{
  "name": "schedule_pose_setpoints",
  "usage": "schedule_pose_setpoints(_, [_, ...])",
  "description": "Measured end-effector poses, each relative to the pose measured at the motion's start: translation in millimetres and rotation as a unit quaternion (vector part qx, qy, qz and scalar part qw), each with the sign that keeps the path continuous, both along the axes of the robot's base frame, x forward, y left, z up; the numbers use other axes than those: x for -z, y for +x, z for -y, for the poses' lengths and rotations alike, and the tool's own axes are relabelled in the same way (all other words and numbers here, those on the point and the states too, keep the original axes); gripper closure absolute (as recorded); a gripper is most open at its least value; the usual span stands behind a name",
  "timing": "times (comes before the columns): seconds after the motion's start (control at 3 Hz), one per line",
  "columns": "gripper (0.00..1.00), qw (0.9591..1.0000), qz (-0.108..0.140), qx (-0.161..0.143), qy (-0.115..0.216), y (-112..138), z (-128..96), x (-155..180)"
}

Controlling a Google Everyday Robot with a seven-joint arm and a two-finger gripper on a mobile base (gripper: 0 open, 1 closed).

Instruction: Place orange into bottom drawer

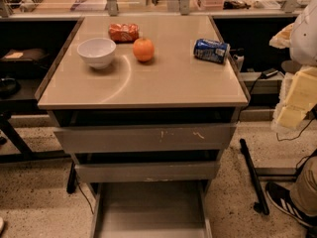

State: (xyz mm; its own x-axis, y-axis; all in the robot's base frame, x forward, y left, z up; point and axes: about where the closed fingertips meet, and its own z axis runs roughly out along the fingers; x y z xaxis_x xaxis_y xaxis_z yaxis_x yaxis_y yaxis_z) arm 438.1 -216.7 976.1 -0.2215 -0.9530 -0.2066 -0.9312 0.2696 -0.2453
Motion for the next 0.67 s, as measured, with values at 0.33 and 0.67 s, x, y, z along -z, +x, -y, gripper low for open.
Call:
schedule_pose_setpoints(0.33, [0.00,1.0000,0.000,0.000,0.000,0,0,0])
schedule_pose_setpoints(0.67, [0.00,0.9995,0.021,-0.024,0.002,17,-12,-3])
